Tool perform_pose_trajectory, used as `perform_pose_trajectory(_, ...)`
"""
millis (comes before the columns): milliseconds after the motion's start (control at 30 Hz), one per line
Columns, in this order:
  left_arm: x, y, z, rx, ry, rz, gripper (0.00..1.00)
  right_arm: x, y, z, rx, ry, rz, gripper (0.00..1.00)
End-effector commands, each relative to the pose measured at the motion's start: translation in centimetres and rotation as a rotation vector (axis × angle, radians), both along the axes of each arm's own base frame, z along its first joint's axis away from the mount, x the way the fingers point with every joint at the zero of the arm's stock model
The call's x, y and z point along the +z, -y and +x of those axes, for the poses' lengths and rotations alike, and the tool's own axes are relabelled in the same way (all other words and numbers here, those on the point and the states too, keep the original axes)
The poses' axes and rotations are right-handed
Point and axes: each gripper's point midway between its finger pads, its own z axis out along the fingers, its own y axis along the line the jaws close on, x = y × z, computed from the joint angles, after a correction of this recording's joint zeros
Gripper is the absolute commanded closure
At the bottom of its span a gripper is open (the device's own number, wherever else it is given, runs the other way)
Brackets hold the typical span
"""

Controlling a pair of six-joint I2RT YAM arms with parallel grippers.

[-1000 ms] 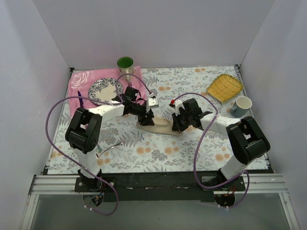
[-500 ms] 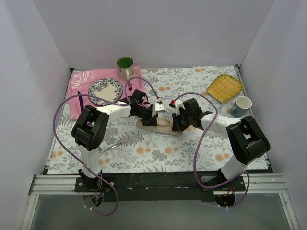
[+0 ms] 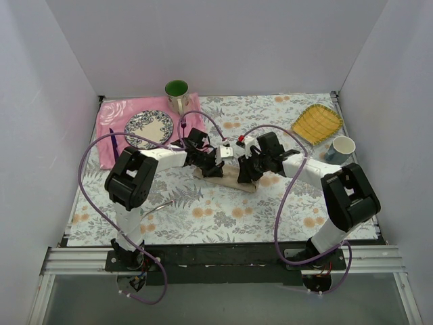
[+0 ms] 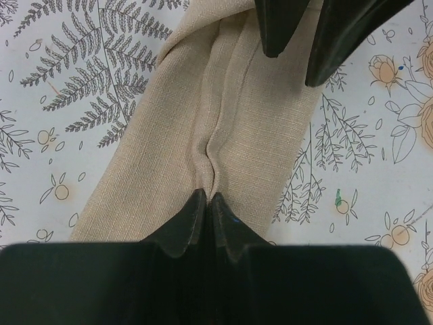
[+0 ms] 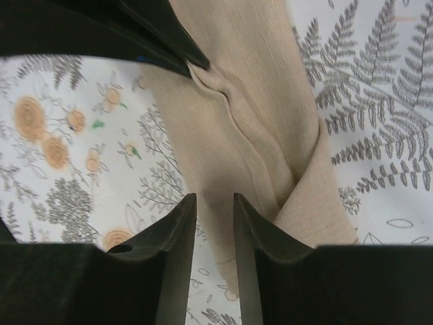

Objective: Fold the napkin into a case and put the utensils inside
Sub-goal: Stuff the top corner of the smaller-rectangle-folded napkin into the folded napkin.

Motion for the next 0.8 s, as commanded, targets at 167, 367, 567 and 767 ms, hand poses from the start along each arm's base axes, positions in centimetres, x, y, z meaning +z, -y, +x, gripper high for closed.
perform_pose_trajectory(167, -0.9, -0.5, -0.9, -0.01, -0.004, 0.021, 1.0, 5.5, -2.0, 2.9, -0.071, 0.005, 0.163, 0.62)
perform_pose_trajectory(367, -0.7, -0.4, -1.4, -0.02, -0.008, 0.01, 1.0, 5.2, -2.2, 5.7, -0.13, 0.014, 0.184, 0.59)
perform_pose_trajectory(567, -0.5, -0.3, -1.4, -0.018, -0.013, 0.005, 1.0, 3.3, -3.3, 8.2, -0.113, 0.003, 0.166, 0.55)
perform_pose_trajectory(767, 0.0, -0.2, -1.3, -0.016, -0.005, -0.004, 1.0, 1.6, -4.1, 9.1, -0.09, -0.007, 0.159, 0.53)
